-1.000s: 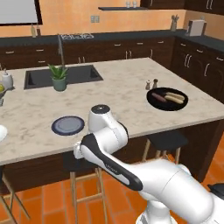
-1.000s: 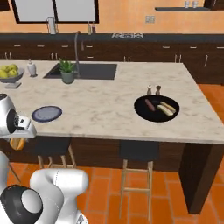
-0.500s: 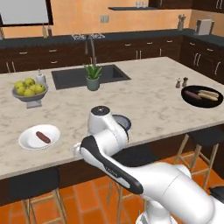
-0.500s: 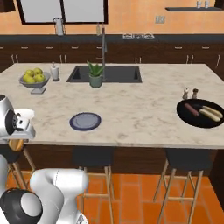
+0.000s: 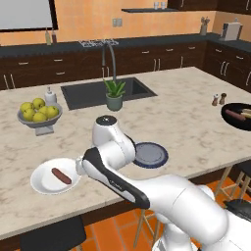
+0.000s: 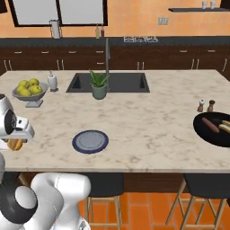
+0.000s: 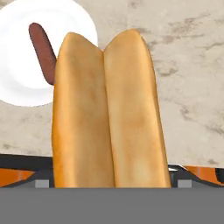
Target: Place one bun and one sausage from the bowl on each plate.
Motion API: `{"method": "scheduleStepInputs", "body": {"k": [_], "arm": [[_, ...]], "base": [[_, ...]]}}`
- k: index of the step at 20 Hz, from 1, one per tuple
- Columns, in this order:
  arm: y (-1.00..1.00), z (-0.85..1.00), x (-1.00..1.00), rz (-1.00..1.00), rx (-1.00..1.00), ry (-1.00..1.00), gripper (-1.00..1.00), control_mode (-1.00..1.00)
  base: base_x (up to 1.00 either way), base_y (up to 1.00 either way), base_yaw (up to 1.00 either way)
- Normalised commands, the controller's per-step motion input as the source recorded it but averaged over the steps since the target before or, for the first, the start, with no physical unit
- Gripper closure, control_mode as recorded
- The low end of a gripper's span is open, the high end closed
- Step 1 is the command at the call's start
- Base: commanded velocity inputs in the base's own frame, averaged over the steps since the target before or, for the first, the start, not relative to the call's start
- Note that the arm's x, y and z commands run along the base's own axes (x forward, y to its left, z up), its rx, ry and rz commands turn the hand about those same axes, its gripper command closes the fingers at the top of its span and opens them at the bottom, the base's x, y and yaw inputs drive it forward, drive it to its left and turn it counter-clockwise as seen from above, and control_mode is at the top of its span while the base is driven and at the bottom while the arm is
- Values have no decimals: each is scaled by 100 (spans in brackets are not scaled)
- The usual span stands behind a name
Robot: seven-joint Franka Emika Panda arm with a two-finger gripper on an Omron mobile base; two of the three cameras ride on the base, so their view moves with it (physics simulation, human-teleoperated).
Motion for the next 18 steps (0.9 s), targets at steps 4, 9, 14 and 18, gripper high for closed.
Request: {"method": "scheduleStepInputs", "body": {"k": [4,9,14,18], "arm": [[100,33,54,0,0,0,100,-100],[100,-12,35,14,0,1,100,-100],[99,-41,36,18,-9,4,100,-100],[71,-44,56,5,-14,6,100,-100]], "base": [[0,0,0],[0,0,0],[0,0,0],[0,0,0]]}}
